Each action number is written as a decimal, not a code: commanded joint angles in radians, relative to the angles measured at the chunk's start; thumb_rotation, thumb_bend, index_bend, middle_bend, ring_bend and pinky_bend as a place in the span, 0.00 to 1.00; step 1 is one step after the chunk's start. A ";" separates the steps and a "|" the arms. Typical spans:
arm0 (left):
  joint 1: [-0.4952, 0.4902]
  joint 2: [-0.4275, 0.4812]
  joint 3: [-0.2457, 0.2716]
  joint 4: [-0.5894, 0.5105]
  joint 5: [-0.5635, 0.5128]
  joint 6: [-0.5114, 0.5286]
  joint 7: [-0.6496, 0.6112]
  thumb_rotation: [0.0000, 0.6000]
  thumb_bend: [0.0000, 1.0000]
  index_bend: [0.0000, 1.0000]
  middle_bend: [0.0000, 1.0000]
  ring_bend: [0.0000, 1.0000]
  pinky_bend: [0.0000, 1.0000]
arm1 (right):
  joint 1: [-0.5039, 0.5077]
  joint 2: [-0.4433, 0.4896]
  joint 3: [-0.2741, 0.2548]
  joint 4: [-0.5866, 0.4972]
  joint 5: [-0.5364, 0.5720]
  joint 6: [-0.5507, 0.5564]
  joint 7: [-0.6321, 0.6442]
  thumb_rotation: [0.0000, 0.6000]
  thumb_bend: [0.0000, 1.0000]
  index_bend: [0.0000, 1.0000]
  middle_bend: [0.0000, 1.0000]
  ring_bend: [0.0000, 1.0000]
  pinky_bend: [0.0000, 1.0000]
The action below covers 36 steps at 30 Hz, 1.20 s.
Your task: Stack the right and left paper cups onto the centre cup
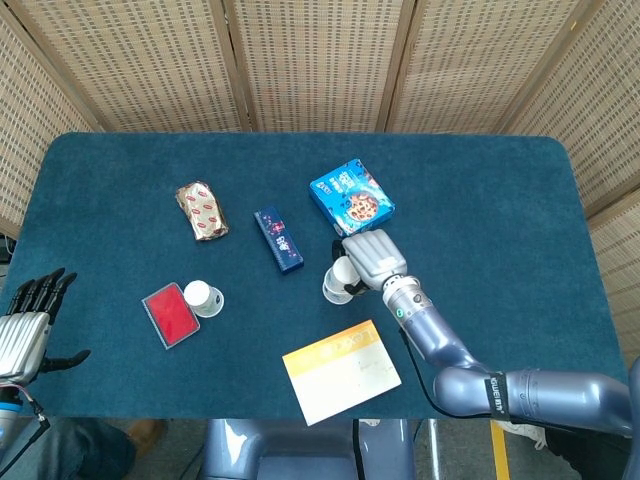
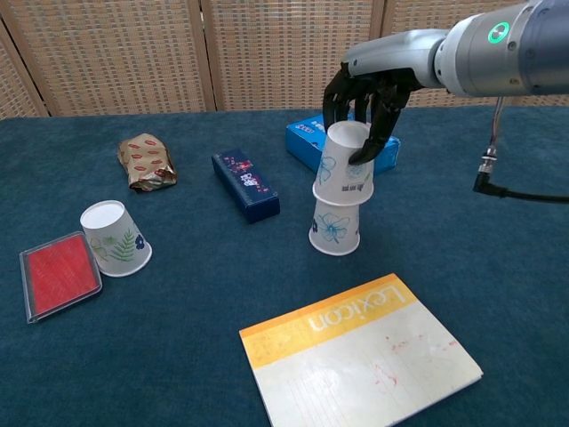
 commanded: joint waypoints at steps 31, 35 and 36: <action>0.006 -0.042 0.017 0.028 0.058 0.039 0.032 1.00 0.00 0.00 0.00 0.00 0.00 | -0.389 0.127 -0.294 0.270 -0.919 0.332 0.577 1.00 0.00 0.11 0.06 0.05 0.00; 0.007 -0.062 0.025 0.038 0.072 0.040 0.048 1.00 0.00 0.00 0.00 0.00 0.00 | -0.477 0.162 -0.342 0.320 -0.965 0.391 0.636 1.00 0.00 0.07 0.01 0.01 0.00; 0.006 -0.067 0.028 0.041 0.078 0.038 0.053 1.00 0.00 0.00 0.00 0.00 0.00 | -0.497 0.173 -0.350 0.318 -0.969 0.403 0.645 1.00 0.00 0.05 0.00 0.00 0.00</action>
